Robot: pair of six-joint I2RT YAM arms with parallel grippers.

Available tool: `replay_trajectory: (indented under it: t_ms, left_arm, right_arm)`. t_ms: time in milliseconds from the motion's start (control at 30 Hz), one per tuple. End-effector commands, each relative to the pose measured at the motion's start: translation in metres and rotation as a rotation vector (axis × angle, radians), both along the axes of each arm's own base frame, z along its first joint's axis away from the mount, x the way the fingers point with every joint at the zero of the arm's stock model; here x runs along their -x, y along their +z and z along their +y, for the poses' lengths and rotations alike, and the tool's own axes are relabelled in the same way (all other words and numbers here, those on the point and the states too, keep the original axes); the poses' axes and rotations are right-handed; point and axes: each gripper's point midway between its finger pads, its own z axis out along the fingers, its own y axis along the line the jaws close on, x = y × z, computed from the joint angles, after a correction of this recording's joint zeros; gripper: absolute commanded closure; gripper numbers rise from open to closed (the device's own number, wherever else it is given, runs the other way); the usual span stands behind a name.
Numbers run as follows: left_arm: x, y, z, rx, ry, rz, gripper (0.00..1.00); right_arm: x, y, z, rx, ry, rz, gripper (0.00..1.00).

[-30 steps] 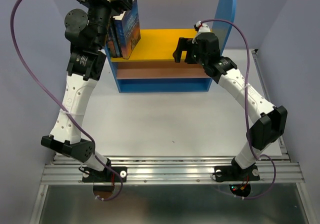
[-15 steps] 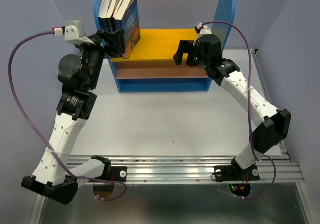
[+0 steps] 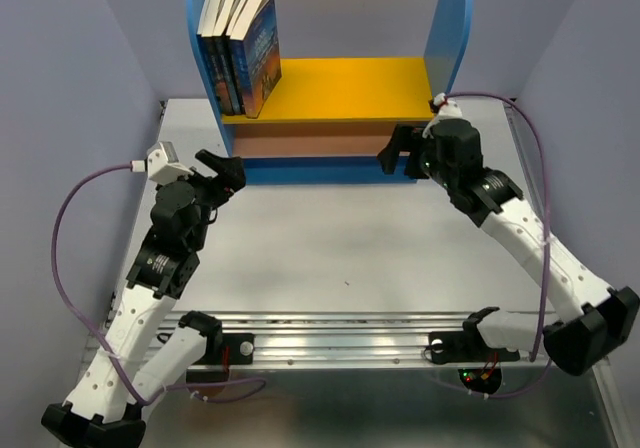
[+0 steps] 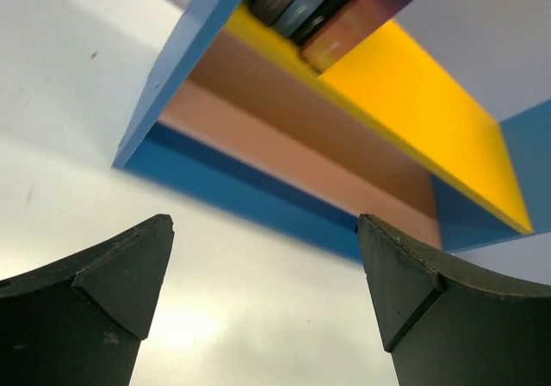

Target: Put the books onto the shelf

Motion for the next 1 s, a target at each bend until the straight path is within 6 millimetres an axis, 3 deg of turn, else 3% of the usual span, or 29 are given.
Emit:
replay_trajectory:
  t_ms: [0, 67, 133, 167, 300, 467, 967]
  left_arm:
    - [0.012, -0.038, 0.021, 0.071, 0.128, 0.114, 0.01]
    - [0.019, -0.048, 0.022, 0.062, 0.122, 0.136, 0.01]
    - [0.026, -0.051, 0.028, 0.067, 0.141, 0.135, 0.01]
    - [0.029, -0.054, 0.031, 0.063, 0.15, 0.144, 0.01]
    - [0.037, -0.058, 0.035, 0.076, 0.164, 0.146, 0.01]
    - [0.036, -0.062, 0.034, 0.071, 0.165, 0.164, 0.01]
    - [0.03, -0.066, 0.032, 0.07, 0.166, 0.175, 0.01]
  right_arm:
    - [0.036, 0.02, -0.036, -0.097, -0.145, -0.052, 0.0]
    - [0.051, -0.007, -0.051, -0.067, -0.192, 0.007, 0.0]
    - [0.066, -0.013, -0.065, -0.057, -0.231, 0.02, 0.0]
    - [0.074, -0.031, -0.078, -0.018, -0.281, 0.062, 0.0]
    - [0.093, -0.055, -0.106, 0.049, -0.372, 0.104, 0.0]
    - [0.103, -0.054, -0.109, 0.018, -0.377, 0.093, 0.0]
    - [0.1, -0.048, -0.114, 0.023, -0.398, 0.064, 0.0]
